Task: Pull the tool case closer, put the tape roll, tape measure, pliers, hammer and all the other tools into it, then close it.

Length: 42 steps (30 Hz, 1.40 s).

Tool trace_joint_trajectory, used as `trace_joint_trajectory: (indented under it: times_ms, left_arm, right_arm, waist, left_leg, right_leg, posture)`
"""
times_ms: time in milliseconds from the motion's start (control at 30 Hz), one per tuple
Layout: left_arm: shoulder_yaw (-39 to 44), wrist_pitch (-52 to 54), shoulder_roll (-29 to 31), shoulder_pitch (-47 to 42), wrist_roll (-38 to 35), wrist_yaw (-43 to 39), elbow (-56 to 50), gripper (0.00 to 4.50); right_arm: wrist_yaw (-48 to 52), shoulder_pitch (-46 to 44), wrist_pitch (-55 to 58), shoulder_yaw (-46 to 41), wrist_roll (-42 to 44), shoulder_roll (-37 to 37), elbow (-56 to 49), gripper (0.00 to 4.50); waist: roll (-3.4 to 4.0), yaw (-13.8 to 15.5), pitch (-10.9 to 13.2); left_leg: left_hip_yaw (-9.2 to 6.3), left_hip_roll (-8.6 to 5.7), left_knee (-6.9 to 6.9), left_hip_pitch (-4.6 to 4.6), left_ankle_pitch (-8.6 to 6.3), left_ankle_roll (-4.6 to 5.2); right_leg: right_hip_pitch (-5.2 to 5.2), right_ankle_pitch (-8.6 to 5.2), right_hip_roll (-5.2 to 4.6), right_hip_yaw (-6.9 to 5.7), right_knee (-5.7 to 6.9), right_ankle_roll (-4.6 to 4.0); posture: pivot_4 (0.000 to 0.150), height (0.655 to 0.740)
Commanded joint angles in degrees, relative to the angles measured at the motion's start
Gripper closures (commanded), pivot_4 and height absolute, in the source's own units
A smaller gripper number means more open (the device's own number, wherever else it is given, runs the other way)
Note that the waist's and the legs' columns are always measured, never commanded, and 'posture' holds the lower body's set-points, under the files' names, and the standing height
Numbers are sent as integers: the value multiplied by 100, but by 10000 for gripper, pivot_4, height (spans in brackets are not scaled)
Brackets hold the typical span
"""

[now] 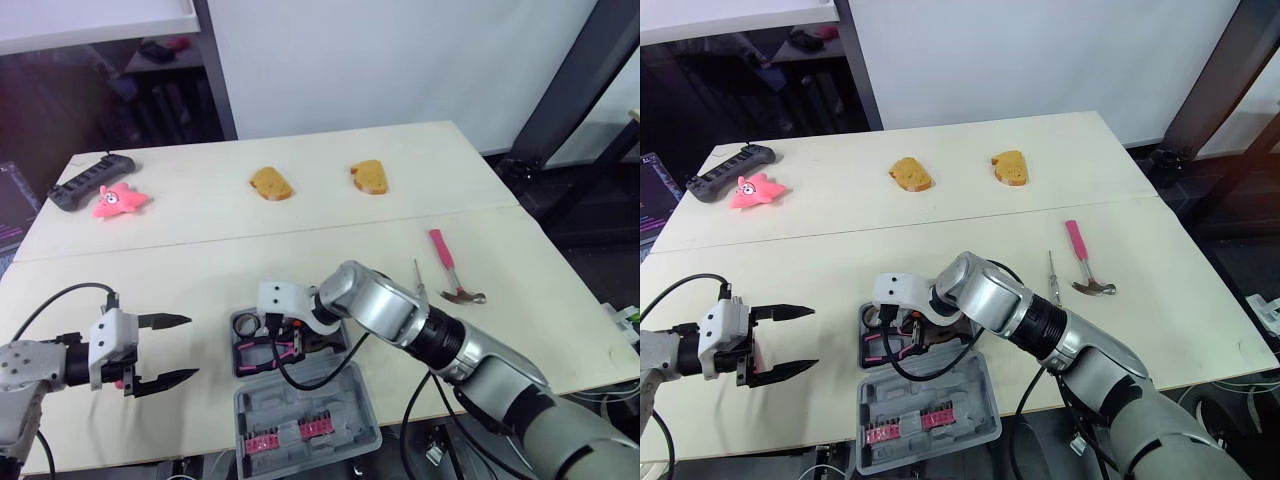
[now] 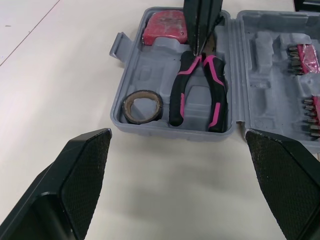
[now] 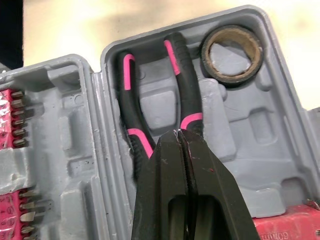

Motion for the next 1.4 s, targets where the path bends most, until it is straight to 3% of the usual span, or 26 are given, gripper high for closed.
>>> trace_joint_trajectory:
  times_ms: [33, 367, 667, 833, 967, 1133, 1300, 1400]
  left_arm:
    - [31, -17, 25, 31, 0, -9, -58, 0]
    - [-1, 7, 7, 42, 3, 24, -126, 0]
    - [-12, 35, 23, 17, -9, 29, -143, 0]
    - [-17, 42, 20, 11, -8, 32, -166, 0]
    - [-27, 58, 17, 17, -13, 27, -181, 0]
    - [-54, 75, -5, 20, -14, 42, -203, 0]
    - [-61, 75, 9, 41, -25, 38, -188, 0]
    - [-65, 77, 9, 39, -29, 28, -185, 0]
  right_arm:
    - [-25, 54, -73, 8, -76, -4, 28, 44630]
    - [-234, 740, -582, 263, -503, -48, 850, 44630]
    - [-324, 1166, -986, 297, -918, 23, 1567, 44630]
    - [-247, 1326, -971, 394, -989, -38, 1617, 44630]
    - [-392, 1273, -1236, -104, -830, 155, 1404, 44630]
    - [-183, 1670, -2413, -961, -316, 188, 33, 44630]
    - [-32, 2211, -2497, -1105, -154, -74, -705, 44630]
    - [-128, 2260, -2512, -1116, -220, -49, -567, 44630]
  waist:
    - [0, 0, 0]
    - [-5, -13, -14]
    - [-34, -7, -89]
    - [-14, 2, -165]
    - [-16, 9, -183]
    - [-33, -1, -158]
    - [-33, -3, -106]
    - [-35, 5, -100]
  left_leg:
    - [1, 0, 0, 0, 0, 0]
    - [1, 2, -1, 20, 0, 0]
    - [4, 20, -88, 201, -1, 1]
    - [-5, 20, -96, 208, -1, 2]
    - [-8, 18, -96, 209, -1, 1]
    - [-11, 19, -97, 195, -1, 1]
    - [-9, 18, -83, 92, 0, -1]
    - [-7, 16, -84, 91, 1, -3]
  right_leg:
    - [0, 0, 0, 0, 0, 0]
    - [17, 0, 5, 1, 1, -1]
    - [155, -42, 24, 4, -13, -58]
    - [165, -62, 25, 0, -11, -57]
    - [169, -65, 22, 0, -12, -53]
    - [155, -66, 27, -1, -11, -53]
    - [49, -53, 24, 1, 3, -34]
    - [49, -51, 16, -1, 3, -35]
  posture:
    - [1500, 7400]
    - [1500, 7400]
    - [1500, 7400]
    - [1500, 7400]
    - [1500, 7400]
    - [1500, 7400]
    - [1500, 7400]
    - [1500, 7400]
